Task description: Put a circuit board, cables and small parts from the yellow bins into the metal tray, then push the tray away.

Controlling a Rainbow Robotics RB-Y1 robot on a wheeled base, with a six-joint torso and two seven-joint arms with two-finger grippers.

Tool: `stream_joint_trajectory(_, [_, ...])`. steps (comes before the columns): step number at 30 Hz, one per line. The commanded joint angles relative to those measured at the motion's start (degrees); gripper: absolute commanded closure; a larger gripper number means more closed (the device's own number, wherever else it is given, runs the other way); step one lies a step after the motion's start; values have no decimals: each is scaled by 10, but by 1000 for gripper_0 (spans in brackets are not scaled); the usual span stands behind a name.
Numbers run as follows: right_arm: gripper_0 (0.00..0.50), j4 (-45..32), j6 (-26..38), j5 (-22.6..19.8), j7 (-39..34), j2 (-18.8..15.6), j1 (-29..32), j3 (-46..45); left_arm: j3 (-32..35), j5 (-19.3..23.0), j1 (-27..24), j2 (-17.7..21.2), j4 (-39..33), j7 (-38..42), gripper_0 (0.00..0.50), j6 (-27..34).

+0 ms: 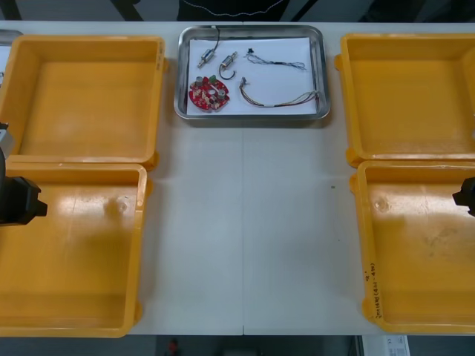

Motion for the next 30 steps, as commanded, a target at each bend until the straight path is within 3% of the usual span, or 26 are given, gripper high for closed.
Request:
stream_joint_trajectory(1, [0,24,2,1,-29,-24,-12,-21,16,2,11,22,-18,-59,0,3])
stream_joint_trajectory(13, [0,71,2,-26,-167,-24,-40,-17,16,2,11,22,-18,-59,0,3])
stream_joint_trajectory(16, [0,71,2,-60,-199,-27,-45,-17,16,2,11,22,-18,-59,0,3])
stream_joint_trajectory(20, [0,70,2,-85,-212,-39,-51,-16,16,2,11,22,-18,-59,0,3])
stream_joint_trajectory(30, [0,67,2,-97,-212,-89,-51,-11,16,2,11,22,-18,-59,0,3])
